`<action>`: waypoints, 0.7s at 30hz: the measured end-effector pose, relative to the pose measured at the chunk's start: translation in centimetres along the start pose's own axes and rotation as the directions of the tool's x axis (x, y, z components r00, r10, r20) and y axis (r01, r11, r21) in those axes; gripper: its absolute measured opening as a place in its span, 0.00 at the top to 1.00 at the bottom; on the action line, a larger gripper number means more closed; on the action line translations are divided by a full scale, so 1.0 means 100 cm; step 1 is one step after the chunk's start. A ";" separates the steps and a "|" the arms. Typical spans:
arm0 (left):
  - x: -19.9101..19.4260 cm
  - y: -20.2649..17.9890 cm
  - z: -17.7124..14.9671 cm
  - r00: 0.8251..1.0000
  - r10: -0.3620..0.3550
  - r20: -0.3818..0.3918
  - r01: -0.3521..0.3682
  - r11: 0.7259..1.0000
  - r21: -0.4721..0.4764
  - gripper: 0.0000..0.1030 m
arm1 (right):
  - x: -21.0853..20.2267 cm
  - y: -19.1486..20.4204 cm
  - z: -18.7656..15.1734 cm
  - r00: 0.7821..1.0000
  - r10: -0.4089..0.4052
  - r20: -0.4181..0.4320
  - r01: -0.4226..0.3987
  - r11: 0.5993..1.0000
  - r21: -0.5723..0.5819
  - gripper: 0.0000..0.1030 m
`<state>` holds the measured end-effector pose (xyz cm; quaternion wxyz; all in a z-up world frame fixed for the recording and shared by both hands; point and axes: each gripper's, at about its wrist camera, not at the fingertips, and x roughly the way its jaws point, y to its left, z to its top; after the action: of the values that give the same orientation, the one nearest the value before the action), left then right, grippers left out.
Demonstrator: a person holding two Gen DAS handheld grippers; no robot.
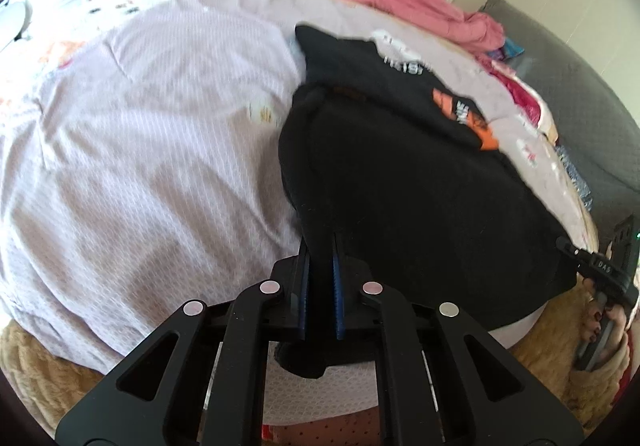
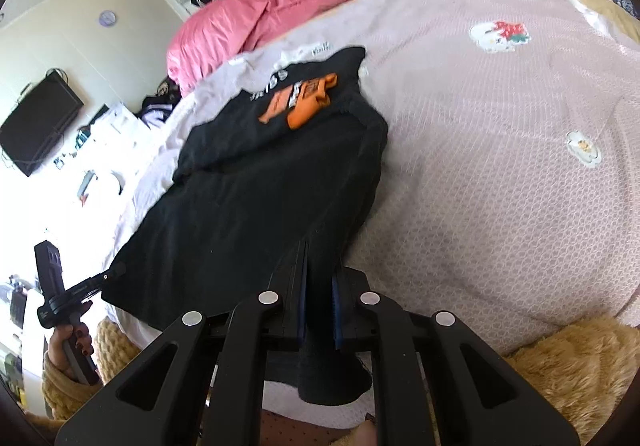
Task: Fold small clothes
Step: 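Lift the hem with both grippers and fold it toward the collar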
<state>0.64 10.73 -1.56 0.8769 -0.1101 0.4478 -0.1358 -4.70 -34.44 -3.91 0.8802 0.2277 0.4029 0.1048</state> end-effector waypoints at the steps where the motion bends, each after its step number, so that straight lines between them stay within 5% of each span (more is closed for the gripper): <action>1: -0.004 0.000 0.004 1.000 -0.010 0.018 0.010 1.000 -0.006 0.97 | -0.002 -0.001 0.001 1.000 0.007 0.014 -0.007 1.000 0.004 0.92; 21: -0.031 -0.004 0.075 0.978 -0.041 0.203 0.044 0.999 -0.008 0.97 | -0.031 0.011 0.059 0.977 0.028 0.211 -0.020 0.999 -0.043 0.92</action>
<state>4.90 11.97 5.23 0.9141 -0.1384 0.3546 -0.1397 -2.23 -36.49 2.09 0.9211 0.2245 0.3023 0.0987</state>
